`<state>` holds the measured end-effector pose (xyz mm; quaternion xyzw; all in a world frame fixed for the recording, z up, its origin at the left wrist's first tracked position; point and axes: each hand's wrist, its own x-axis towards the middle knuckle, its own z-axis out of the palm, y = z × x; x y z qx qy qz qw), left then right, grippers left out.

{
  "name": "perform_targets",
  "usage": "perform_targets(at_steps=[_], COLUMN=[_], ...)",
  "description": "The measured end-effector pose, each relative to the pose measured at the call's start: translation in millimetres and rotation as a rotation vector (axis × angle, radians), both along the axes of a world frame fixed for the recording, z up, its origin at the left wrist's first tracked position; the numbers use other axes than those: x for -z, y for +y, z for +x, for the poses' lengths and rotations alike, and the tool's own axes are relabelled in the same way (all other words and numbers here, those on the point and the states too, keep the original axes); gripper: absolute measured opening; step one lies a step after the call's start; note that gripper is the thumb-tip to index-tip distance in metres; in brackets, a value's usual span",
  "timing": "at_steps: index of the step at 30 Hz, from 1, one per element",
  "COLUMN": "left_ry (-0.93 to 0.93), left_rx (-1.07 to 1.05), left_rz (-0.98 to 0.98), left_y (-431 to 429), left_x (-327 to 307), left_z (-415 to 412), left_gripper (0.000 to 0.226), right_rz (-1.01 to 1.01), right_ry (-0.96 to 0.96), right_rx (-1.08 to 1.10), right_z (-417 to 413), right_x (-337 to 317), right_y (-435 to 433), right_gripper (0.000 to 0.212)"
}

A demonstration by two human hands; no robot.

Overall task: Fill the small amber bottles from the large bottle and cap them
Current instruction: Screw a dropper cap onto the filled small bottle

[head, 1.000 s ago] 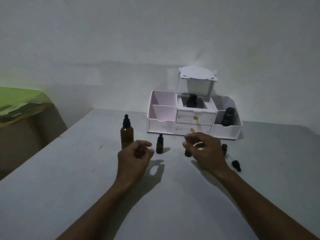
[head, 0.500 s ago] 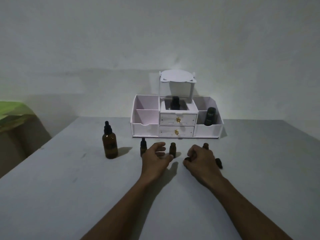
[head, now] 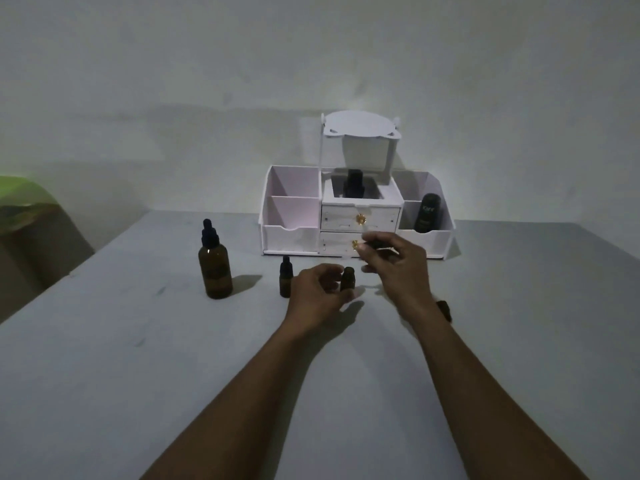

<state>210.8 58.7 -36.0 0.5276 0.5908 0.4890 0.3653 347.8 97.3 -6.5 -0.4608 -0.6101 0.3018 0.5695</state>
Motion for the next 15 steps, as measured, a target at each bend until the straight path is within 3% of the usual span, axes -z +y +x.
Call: perform_targets(at_steps=[7,15], left_ry=[-0.011,0.068], left_rx=[-0.025,-0.026], left_rz=[-0.005,0.040], left_y=[1.4,1.5], left_x=[-2.2,0.5], left_z=[2.1,3.6], left_gripper=[0.049,0.037], right_rz=[0.061,0.104], right_ry=[-0.019,-0.214], right_rx=[0.036,0.010], right_z=[3.9,-2.1], right_x=[0.4,8.3], right_y=[-0.9,3.3], right_gripper=[0.031,0.036])
